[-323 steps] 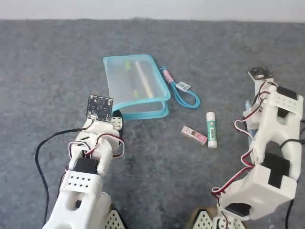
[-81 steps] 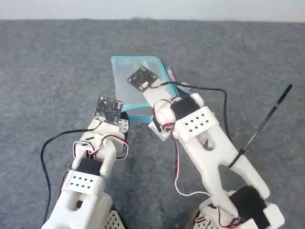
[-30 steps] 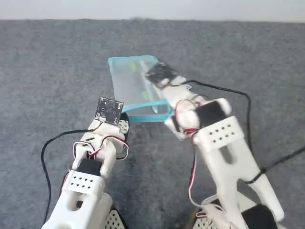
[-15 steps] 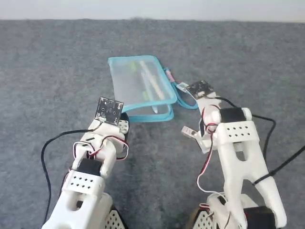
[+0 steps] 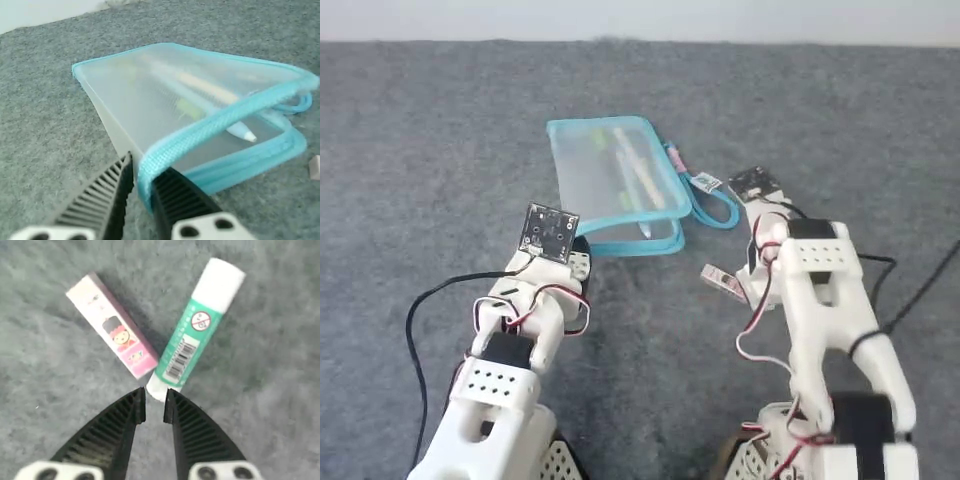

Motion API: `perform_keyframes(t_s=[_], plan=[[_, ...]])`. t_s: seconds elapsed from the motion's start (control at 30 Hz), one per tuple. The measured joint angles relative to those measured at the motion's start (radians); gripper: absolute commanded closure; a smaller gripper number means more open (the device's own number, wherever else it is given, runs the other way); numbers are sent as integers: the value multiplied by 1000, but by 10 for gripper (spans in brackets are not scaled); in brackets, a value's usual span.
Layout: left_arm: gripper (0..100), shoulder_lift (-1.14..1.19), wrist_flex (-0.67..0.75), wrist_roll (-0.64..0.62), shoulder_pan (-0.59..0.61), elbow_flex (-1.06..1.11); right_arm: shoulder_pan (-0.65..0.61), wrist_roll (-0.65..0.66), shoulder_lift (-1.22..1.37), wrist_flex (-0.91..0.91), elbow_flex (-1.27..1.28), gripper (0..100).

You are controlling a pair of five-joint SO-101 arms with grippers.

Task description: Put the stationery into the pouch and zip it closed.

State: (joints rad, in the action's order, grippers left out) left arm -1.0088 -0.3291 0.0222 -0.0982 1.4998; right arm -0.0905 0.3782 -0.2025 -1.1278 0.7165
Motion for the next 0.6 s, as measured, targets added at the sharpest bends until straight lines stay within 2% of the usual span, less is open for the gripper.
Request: perform_keyframes(t_s=[0.6], plan=[[988, 0, 0, 0, 0, 0, 0, 0, 181, 120, -3, 918]])
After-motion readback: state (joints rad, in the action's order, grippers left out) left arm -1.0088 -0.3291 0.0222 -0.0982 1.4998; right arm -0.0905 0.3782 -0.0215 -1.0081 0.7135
